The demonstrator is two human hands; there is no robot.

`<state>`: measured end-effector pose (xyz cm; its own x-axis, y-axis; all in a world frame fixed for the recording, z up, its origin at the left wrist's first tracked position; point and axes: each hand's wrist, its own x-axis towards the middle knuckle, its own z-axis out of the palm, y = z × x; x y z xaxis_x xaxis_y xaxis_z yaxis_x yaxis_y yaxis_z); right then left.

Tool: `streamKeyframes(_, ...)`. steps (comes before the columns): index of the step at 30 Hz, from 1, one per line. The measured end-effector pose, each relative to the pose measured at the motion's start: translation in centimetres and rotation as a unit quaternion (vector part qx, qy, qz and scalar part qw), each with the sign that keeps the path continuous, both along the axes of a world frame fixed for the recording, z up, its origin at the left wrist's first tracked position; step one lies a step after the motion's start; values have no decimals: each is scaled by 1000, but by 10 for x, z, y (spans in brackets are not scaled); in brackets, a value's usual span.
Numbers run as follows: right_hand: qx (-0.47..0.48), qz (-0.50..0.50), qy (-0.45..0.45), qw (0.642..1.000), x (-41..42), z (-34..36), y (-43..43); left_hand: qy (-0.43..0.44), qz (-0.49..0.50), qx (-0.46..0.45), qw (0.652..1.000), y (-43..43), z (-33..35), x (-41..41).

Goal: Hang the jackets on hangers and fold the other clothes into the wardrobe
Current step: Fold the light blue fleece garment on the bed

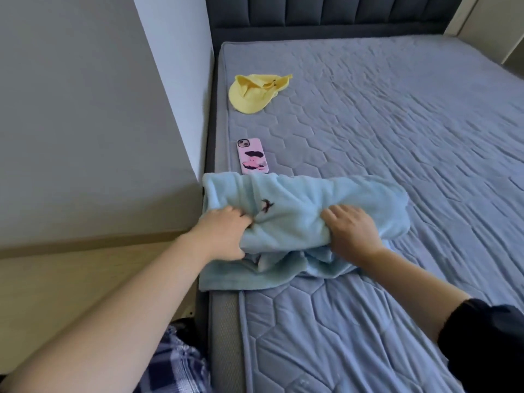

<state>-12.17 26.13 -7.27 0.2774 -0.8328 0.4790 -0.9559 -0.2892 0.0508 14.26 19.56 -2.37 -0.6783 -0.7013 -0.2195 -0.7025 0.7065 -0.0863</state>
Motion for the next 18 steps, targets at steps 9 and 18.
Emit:
streamKeyframes(9,298,2,49,953,8,23,28,174,111,-95,974,7,-4,-67)
streamKeyframes(18,213,-111,-138,961,29,30,-55,125,79,-72,986,13,-65,-55)
